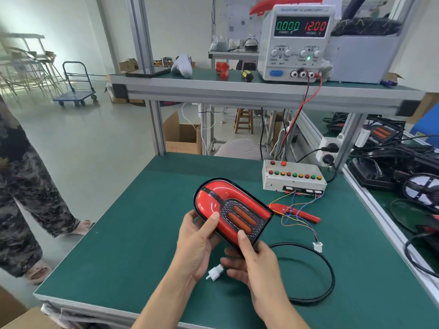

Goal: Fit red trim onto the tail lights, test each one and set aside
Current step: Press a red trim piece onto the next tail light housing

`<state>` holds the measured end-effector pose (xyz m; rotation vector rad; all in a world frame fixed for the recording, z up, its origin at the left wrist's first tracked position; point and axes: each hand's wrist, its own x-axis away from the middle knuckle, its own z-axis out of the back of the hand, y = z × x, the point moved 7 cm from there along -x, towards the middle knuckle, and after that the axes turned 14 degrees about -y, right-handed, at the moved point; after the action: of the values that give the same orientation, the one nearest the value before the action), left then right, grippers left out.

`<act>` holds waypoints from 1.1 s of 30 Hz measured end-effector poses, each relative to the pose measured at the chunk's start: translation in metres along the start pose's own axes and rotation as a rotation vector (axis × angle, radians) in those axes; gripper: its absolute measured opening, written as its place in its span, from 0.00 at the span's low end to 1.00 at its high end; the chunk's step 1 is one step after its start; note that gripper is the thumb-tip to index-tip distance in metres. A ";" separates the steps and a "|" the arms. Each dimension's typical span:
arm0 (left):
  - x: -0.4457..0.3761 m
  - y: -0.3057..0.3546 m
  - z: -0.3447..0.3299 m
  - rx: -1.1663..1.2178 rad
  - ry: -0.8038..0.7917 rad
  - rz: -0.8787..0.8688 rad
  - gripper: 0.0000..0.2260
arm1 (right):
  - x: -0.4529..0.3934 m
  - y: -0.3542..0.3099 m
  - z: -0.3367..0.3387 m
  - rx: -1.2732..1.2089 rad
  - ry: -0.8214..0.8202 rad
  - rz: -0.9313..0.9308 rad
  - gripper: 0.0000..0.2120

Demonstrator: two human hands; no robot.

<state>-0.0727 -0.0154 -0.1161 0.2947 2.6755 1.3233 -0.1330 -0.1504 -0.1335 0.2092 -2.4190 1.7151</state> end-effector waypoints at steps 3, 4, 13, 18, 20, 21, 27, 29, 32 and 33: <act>0.006 -0.002 -0.002 0.005 -0.024 -0.008 0.25 | 0.000 0.005 0.004 -0.040 -0.001 0.051 0.14; 0.007 -0.002 -0.002 0.003 -0.038 -0.005 0.25 | 0.000 0.006 0.006 -0.046 -0.005 0.069 0.14; 0.001 0.007 -0.001 -0.081 -0.002 0.098 0.23 | 0.002 0.015 0.011 -0.048 -0.053 0.151 0.22; 0.001 0.010 0.000 -0.090 0.011 0.057 0.19 | 0.002 0.018 0.014 -0.050 -0.078 0.175 0.22; 0.001 0.010 0.001 -0.126 0.036 0.036 0.19 | 0.002 0.019 0.014 -0.043 -0.089 0.176 0.22; 0.002 0.011 0.001 -0.140 0.048 0.028 0.19 | 0.002 0.019 0.013 -0.041 -0.093 0.177 0.22; 0.001 0.009 0.004 -0.162 0.039 0.017 0.16 | 0.002 0.017 0.013 -0.032 -0.123 0.171 0.23; 0.002 0.009 0.005 -0.166 0.038 0.017 0.16 | 0.002 0.016 0.013 -0.017 -0.126 0.173 0.22; 0.003 0.009 0.008 -0.167 0.042 0.016 0.18 | 0.003 0.014 0.011 0.013 -0.129 0.178 0.21; 0.003 0.008 0.008 -0.168 0.045 0.015 0.18 | 0.003 0.014 0.011 0.021 -0.125 0.180 0.21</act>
<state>-0.0729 -0.0031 -0.1146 0.2678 2.5806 1.5653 -0.1392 -0.1559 -0.1495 0.1070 -2.5814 1.8542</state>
